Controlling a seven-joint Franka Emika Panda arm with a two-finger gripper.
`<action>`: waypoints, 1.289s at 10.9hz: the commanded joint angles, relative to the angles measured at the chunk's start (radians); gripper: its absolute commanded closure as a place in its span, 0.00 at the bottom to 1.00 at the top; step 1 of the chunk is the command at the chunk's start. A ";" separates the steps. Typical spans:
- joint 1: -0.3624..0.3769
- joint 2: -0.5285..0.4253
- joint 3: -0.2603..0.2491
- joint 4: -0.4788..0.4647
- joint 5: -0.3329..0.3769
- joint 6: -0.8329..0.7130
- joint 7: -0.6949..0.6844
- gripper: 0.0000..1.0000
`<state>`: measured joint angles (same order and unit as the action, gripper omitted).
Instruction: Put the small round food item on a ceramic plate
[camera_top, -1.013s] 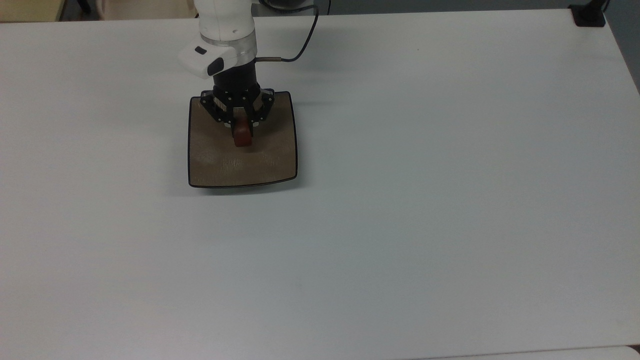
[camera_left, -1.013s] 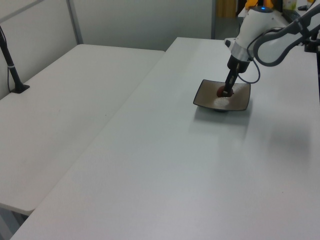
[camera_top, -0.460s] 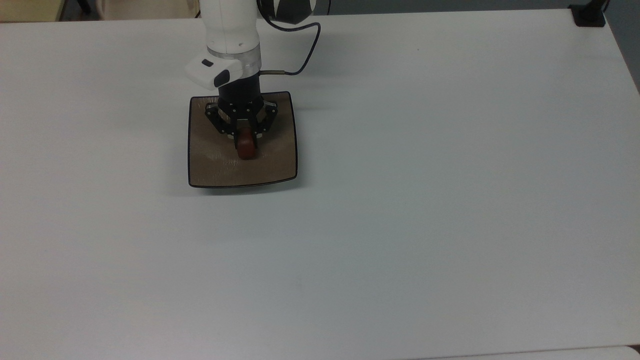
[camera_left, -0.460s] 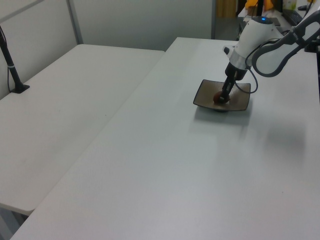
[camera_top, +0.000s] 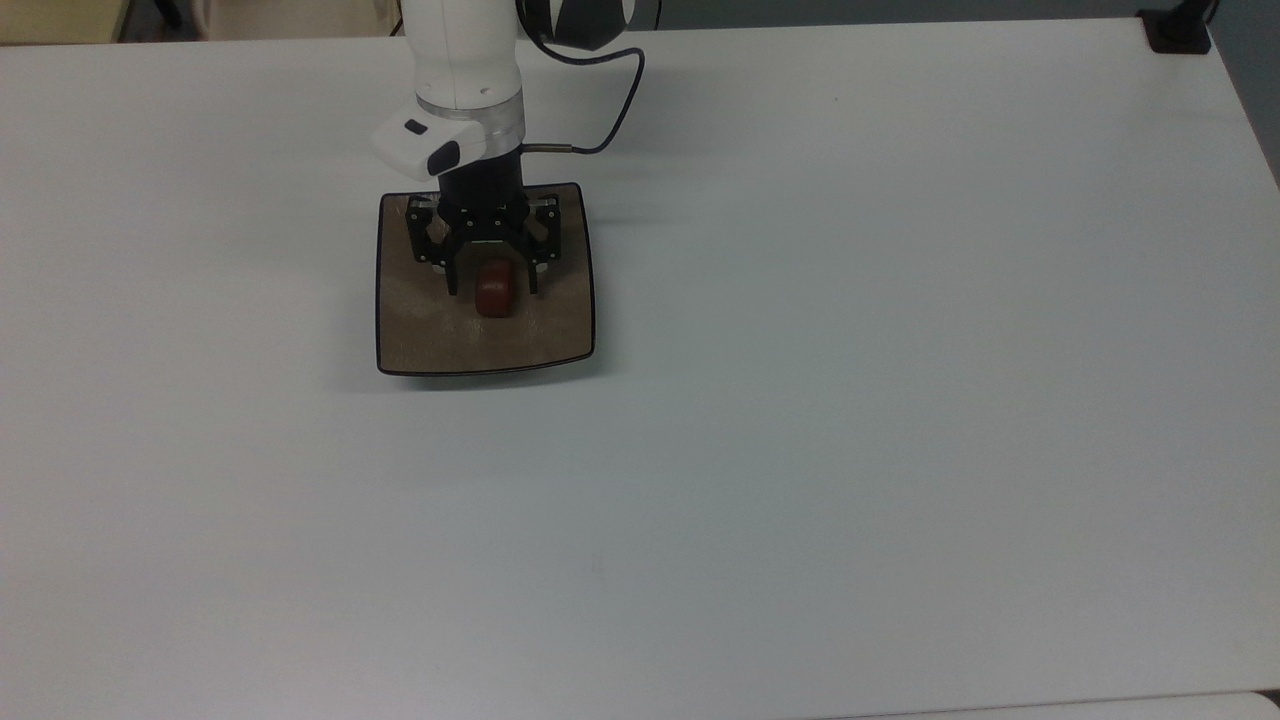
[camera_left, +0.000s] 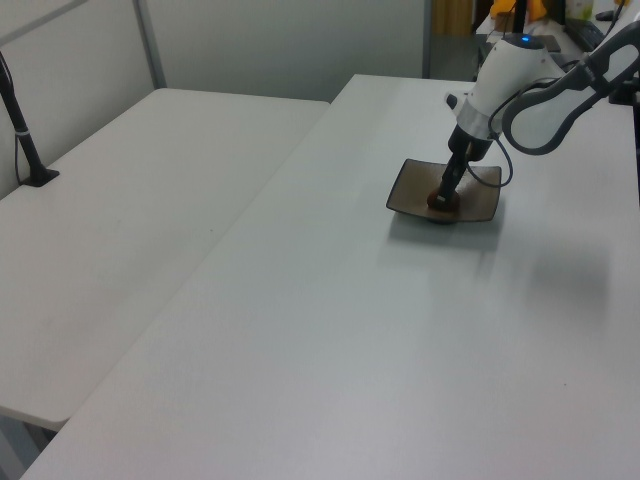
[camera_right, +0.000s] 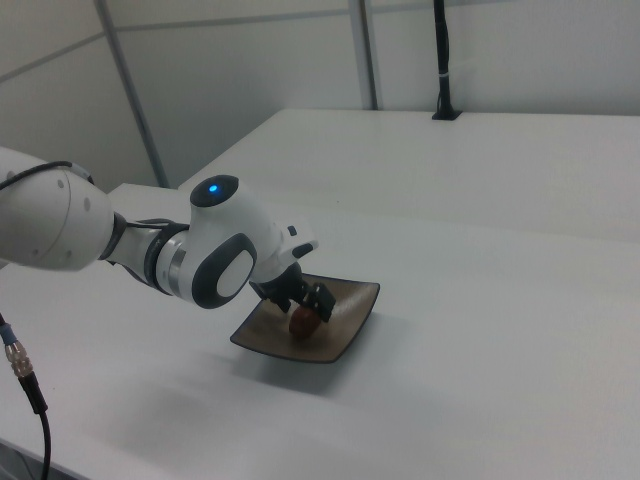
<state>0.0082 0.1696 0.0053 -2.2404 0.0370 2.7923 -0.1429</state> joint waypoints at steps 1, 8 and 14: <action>0.007 -0.022 -0.001 0.130 0.011 -0.185 0.046 0.00; 0.006 -0.094 -0.015 0.689 0.023 -1.079 0.055 0.00; 0.051 -0.171 -0.034 0.693 0.057 -1.142 0.062 0.00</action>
<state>0.0082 0.0105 -0.0010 -1.5363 0.0934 1.6772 -0.0995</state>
